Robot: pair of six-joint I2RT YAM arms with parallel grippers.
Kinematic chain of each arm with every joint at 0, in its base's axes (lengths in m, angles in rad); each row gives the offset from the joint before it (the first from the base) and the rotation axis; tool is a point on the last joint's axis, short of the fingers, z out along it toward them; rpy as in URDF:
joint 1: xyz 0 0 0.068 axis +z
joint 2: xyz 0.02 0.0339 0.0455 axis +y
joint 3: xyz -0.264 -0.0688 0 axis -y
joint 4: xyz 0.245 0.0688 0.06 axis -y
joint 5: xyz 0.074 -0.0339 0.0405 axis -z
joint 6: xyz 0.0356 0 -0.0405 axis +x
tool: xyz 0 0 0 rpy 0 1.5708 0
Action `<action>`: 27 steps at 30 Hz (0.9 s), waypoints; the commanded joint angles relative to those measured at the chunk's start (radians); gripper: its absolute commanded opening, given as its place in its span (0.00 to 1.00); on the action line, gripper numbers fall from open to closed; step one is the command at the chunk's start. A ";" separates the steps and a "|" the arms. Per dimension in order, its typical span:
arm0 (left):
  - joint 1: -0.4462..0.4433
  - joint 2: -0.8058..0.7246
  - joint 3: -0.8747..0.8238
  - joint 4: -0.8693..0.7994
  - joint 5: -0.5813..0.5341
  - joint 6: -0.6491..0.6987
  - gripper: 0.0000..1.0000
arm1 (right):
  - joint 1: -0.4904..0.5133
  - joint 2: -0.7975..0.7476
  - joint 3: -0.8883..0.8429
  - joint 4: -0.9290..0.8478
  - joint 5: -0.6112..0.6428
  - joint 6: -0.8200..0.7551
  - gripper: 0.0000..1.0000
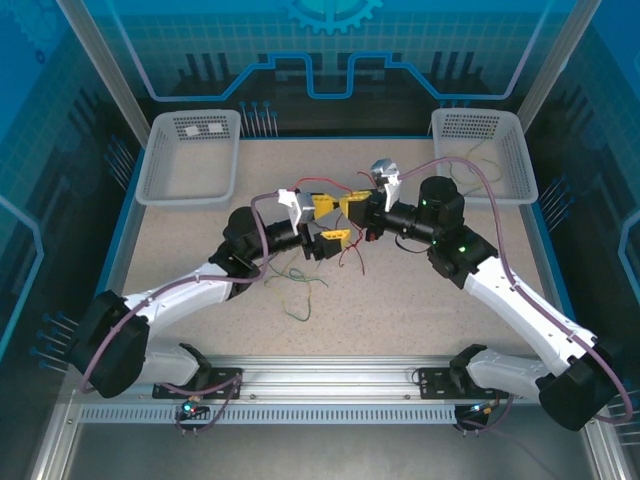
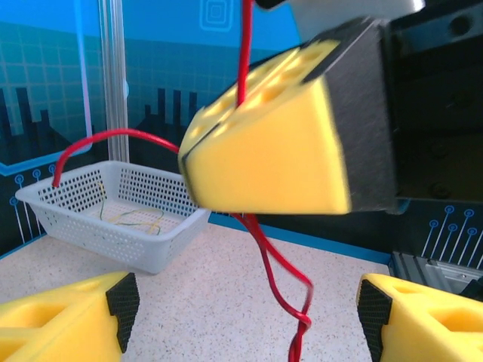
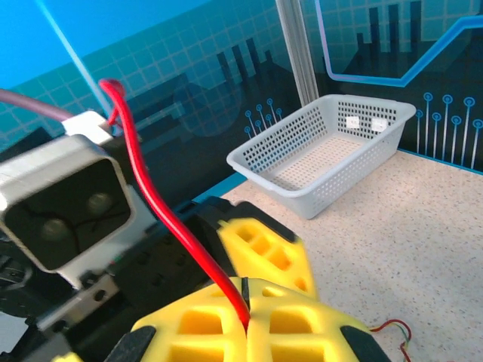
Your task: Untangle the cables
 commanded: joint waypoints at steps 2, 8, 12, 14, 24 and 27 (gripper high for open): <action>-0.004 0.052 0.048 0.063 0.014 -0.014 0.78 | 0.036 0.019 0.018 0.054 -0.034 0.027 0.00; -0.005 0.068 0.061 0.100 0.020 -0.028 0.56 | 0.054 0.027 0.010 0.056 -0.040 0.020 0.00; -0.004 0.063 0.055 0.097 0.013 -0.031 0.10 | 0.056 0.027 0.001 0.060 -0.022 0.018 0.00; -0.005 0.062 0.046 0.103 -0.004 -0.037 0.05 | 0.055 0.028 0.003 0.058 -0.019 0.016 0.00; -0.005 0.050 0.027 0.125 -0.013 -0.059 0.00 | 0.054 -0.018 0.014 0.000 0.094 0.016 0.28; -0.003 0.041 0.018 0.135 -0.024 -0.059 0.00 | 0.050 -0.068 0.006 -0.017 0.131 0.020 0.64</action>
